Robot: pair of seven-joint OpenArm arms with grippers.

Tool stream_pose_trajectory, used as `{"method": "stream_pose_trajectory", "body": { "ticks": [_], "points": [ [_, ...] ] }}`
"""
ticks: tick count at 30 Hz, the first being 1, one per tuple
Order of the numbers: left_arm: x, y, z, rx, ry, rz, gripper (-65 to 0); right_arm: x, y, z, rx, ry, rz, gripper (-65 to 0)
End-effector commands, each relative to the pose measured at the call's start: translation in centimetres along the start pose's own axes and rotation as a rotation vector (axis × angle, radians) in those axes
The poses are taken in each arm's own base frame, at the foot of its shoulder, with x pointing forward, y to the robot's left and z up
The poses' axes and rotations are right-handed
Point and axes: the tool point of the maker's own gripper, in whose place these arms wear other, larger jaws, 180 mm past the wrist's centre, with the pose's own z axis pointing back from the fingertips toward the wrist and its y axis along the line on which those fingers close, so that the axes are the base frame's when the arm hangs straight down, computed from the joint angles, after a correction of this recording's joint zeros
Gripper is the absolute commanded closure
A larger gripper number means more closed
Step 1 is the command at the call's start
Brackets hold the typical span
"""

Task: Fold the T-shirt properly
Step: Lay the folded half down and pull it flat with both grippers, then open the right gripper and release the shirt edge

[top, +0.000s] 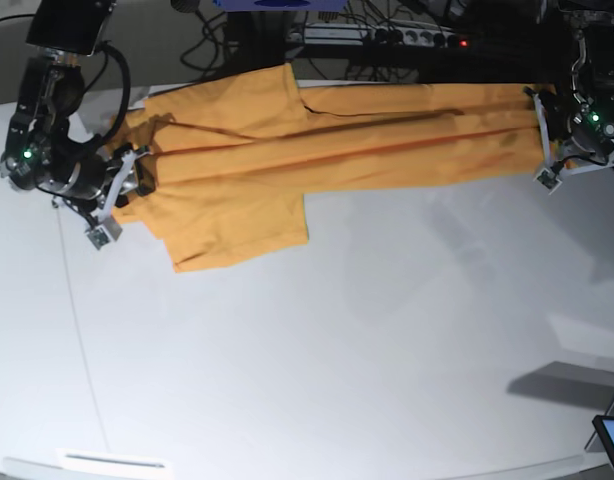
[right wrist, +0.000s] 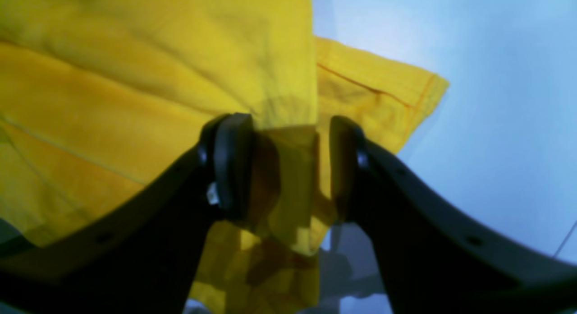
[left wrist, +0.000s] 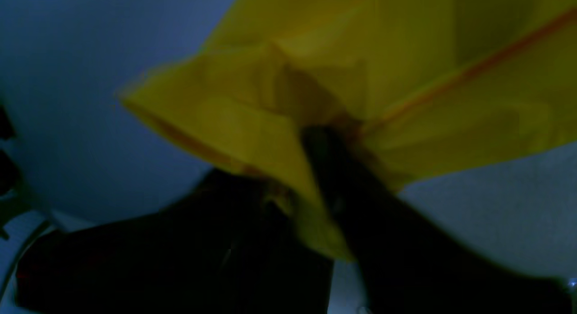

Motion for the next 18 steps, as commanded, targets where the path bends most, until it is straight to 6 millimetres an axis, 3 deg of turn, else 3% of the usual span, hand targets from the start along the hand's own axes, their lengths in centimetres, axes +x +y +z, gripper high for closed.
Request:
{"method": "stream_pose_trajectory", "body": {
  "ticks": [1,7,11,18],
  "points": [
    [-0.4,1.7,0.7,0.056,0.024,-0.005,-24.0,0.9,-1.2,0.7,-0.04,-0.012,0.014,-28.0],
    [-0.4,1.9,0.8,0.062,0.024,0.001,-43.2,2.5,-1.6,0.9,-0.05,-0.044,0.025,-28.4],
    [0.5,2.7,1.1,0.077,-0.002,0.016,-51.4,3.7,-2.0,1.2,-0.062,-0.066,0.037,-28.4],
    [1.4,3.5,1.5,0.096,-0.026,0.028,-60.0,5.0,-2.5,1.4,-0.076,-0.084,0.05,-28.6]
  ]
}}
